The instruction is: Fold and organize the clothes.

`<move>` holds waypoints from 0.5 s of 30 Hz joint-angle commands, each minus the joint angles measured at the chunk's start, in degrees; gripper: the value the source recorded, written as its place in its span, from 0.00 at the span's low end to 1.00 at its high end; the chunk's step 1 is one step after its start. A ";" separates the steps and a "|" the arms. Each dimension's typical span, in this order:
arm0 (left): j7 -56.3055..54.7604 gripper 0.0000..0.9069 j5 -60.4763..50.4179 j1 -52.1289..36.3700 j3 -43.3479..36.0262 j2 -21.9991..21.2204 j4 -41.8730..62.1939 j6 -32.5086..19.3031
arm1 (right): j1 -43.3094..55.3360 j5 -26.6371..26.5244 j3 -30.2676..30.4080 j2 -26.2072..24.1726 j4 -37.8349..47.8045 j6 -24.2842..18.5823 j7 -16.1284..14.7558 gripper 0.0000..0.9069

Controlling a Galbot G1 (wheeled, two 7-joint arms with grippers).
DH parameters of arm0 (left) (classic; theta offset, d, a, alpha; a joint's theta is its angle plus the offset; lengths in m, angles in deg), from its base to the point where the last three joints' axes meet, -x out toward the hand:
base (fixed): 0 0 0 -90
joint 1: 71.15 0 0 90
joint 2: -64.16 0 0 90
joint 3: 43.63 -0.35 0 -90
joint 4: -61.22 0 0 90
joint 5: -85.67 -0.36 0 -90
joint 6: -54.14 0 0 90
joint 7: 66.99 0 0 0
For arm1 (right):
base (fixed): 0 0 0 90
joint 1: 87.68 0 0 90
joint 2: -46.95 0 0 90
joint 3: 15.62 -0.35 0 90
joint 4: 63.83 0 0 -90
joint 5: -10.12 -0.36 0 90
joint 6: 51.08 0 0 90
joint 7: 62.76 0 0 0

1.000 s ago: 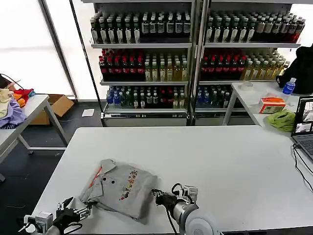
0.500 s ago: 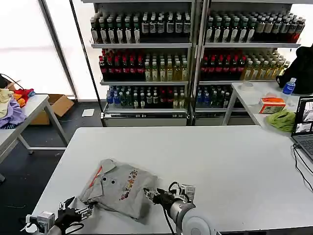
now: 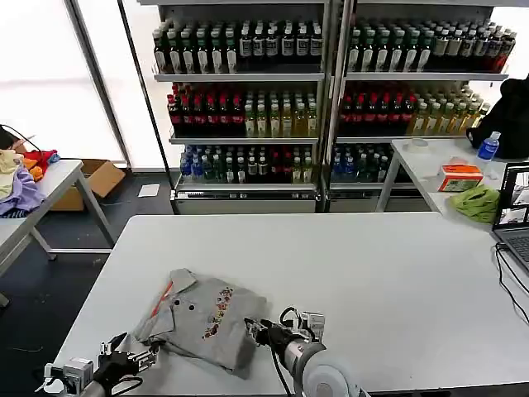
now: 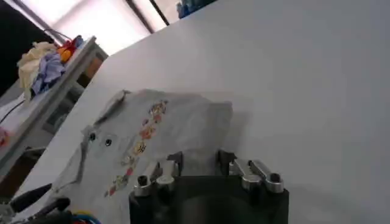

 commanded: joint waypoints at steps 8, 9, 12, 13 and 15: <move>-0.23 1.00 -0.14 -2.41 -1.01 -1.24 0.77 -0.07 | -0.73 -0.10 -1.61 -3.35 -1.63 0.12 -0.30 0.00; -0.28 1.00 -0.17 -2.60 -1.14 -1.39 0.85 -0.09 | -0.78 -0.12 -1.73 -3.50 -1.74 0.16 -0.42 0.00; -0.50 1.00 -0.15 -3.15 -1.32 -1.74 0.90 -0.10 | -1.09 -0.30 -2.13 -5.19 -2.70 0.25 -1.11 0.00; -0.52 1.00 -0.10 -3.26 -1.35 -1.82 0.82 -0.11 | -1.15 -0.59 -2.42 -5.96 -2.96 0.25 -1.17 0.00; -0.52 1.00 -0.05 -3.49 -1.46 -1.98 0.69 -0.10 | -1.14 -1.02 -2.92 -6.88 -3.09 0.27 -1.44 0.00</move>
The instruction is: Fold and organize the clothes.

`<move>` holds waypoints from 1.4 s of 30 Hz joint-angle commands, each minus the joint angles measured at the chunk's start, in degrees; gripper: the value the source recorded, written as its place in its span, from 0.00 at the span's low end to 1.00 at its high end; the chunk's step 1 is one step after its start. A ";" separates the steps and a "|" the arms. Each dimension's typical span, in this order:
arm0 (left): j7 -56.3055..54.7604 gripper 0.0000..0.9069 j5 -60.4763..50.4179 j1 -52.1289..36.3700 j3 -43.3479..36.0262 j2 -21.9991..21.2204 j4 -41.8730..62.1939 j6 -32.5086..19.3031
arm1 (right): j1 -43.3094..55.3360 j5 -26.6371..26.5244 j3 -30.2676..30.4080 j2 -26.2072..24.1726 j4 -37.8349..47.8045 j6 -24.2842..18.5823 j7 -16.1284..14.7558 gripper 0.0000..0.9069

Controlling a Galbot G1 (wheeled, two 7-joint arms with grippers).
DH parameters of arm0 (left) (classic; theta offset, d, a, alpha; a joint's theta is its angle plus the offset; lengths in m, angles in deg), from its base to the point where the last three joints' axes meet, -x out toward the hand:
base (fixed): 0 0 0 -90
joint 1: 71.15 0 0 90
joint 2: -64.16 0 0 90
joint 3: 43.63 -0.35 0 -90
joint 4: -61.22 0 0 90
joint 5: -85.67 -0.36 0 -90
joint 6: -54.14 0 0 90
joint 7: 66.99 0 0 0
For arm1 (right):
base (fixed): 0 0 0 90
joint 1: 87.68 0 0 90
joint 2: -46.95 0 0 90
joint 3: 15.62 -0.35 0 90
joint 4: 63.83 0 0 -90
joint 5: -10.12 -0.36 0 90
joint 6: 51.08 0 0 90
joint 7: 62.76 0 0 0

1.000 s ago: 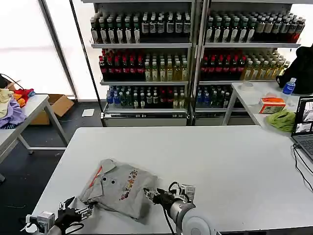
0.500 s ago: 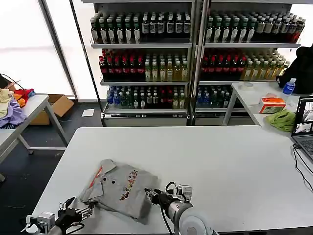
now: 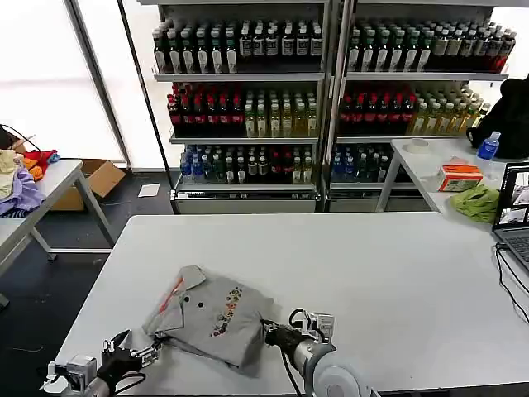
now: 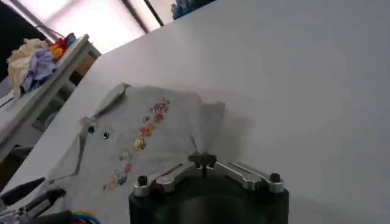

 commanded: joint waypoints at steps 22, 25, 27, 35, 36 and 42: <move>-0.44 1.00 1.14 -2.32 -0.72 -2.34 -2.22 -0.14 | -1.61 -4.20 -8.17 -20.96 -3.51 0.35 -6.51 0.00; -0.30 1.00 1.18 -1.87 -0.53 -2.64 -2.46 -0.18 | -1.91 -4.61 -10.10 -21.84 -3.08 0.25 -6.56 0.00; -0.16 1.00 1.16 -1.45 -0.40 -2.70 -2.74 -0.17 | -1.64 -4.87 -11.53 -21.47 -2.55 0.21 -6.32 0.00; 0.42 1.00 1.16 0.08 -0.25 -2.73 -4.98 0.54 | -2.97 -5.29 -12.74 -18.36 -3.81 0.17 -6.31 0.00; 0.81 1.00 1.17 0.42 -0.31 -2.73 -5.42 0.85 | -3.32 -4.85 -12.48 -17.86 -4.22 0.17 -6.21 0.00; 4.98 1.00 4.36 3.47 -0.20 -2.86 -11.49 2.60 | -5.25 -4.87 -11.89 -16.55 -6.37 0.14 -5.43 1.00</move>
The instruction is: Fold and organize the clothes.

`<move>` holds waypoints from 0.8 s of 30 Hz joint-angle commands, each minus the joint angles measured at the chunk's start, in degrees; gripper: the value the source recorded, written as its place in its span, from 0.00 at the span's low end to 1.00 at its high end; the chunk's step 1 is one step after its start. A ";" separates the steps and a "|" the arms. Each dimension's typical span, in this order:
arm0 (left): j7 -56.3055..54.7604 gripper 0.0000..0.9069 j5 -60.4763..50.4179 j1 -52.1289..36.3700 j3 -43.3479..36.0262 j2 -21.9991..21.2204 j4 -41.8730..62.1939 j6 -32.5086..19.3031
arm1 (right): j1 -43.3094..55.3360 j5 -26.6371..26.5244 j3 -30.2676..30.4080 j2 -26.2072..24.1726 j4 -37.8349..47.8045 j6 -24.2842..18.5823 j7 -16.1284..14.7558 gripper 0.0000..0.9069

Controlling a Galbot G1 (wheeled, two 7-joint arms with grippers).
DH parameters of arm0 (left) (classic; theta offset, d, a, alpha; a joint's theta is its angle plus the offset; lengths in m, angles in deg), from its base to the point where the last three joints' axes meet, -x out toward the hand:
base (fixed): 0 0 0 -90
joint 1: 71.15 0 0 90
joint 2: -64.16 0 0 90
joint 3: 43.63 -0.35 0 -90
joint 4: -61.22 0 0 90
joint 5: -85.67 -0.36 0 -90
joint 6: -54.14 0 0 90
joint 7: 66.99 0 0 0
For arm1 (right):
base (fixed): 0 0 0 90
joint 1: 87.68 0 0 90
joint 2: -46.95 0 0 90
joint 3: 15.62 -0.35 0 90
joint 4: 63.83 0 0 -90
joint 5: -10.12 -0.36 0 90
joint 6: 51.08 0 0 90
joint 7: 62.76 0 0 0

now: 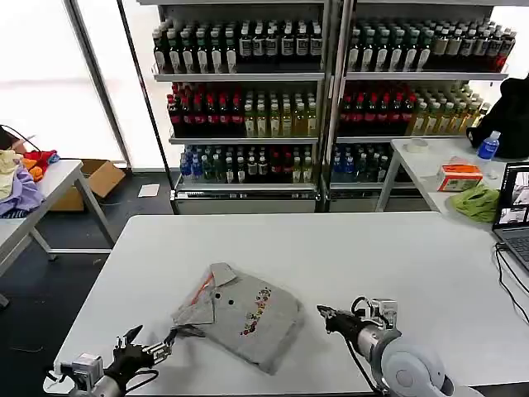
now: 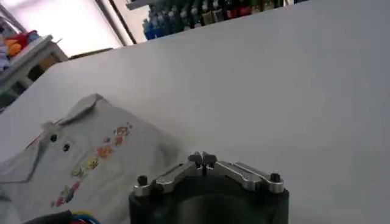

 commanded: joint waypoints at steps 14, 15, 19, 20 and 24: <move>1.67 1.00 3.06 1.47 1.66 1.53 -9.77 1.98 | -2.48 -1.73 1.18 6.54 -2.32 -0.30 2.82 1.00; 1.41 1.00 3.07 1.35 1.86 1.58 -9.56 1.93 | -2.36 -1.73 1.52 6.74 -2.32 -0.29 2.85 1.00; 0.52 1.00 2.96 0.40 1.86 1.62 -8.39 1.65 | -1.24 -1.29 3.41 8.56 -0.40 -0.30 3.26 1.00; 0.44 1.00 2.90 0.23 1.93 1.76 -8.09 1.63 | -0.88 -1.09 3.95 9.29 0.15 -0.30 3.30 1.00; 0.02 1.00 2.91 -0.55 2.31 2.26 -6.85 1.45 | -0.02 -0.13 5.69 11.01 0.90 -0.30 3.64 0.73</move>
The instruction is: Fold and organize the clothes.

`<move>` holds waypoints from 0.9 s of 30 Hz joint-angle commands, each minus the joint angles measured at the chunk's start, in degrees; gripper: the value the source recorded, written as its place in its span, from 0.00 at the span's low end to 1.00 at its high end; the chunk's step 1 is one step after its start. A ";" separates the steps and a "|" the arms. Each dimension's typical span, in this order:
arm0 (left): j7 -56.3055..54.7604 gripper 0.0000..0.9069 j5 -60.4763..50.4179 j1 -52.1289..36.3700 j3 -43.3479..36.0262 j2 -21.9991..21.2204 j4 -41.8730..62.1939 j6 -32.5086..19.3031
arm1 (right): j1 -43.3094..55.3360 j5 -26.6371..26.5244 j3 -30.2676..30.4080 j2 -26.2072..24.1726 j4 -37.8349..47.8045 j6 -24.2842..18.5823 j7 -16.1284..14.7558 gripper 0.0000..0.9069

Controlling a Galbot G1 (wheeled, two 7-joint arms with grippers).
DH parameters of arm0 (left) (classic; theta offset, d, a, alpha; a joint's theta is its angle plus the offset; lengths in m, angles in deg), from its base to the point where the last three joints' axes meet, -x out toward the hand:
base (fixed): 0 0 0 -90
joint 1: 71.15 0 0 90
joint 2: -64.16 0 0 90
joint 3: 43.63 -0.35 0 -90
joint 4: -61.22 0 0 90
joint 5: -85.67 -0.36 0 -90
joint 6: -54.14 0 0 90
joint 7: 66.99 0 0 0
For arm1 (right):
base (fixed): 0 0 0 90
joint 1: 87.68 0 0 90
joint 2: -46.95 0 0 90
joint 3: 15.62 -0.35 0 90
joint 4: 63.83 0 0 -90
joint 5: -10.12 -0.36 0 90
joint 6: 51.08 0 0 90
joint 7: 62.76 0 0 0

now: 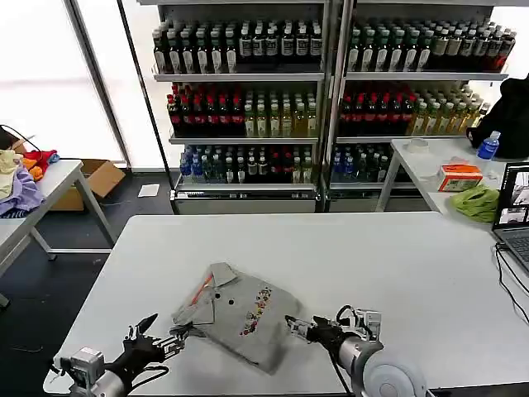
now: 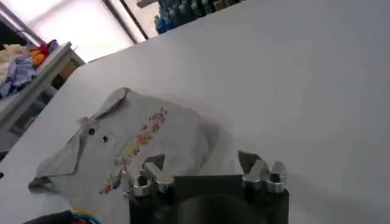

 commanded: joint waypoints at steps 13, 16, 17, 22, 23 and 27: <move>-1.09 1.00 0.77 -2.18 2.00 0.58 2.77 -0.63 | 2.96 3.25 6.25 7.33 3.45 -0.10 3.28 0.00; -1.25 1.00 0.73 -1.97 1.95 0.53 2.72 -0.59 | 2.71 4.09 5.47 6.51 3.17 -0.12 3.54 0.00; -1.31 1.00 0.73 -1.93 1.94 0.41 2.67 -0.59 | 2.60 4.25 5.33 5.91 3.06 -0.13 3.49 0.00; -1.61 1.00 0.73 -2.03 1.65 0.07 2.14 -0.43 | 2.38 5.14 3.72 2.97 3.25 -0.06 3.04 0.00; -1.68 1.00 0.71 -2.05 1.63 0.04 2.10 -0.41 | 2.31 5.20 3.19 1.96 3.21 -0.04 2.69 0.00; -1.95 1.00 0.68 -2.24 1.62 -0.10 2.19 -0.36 | 2.34 5.02 1.82 -1.62 2.98 -0.01 1.48 0.00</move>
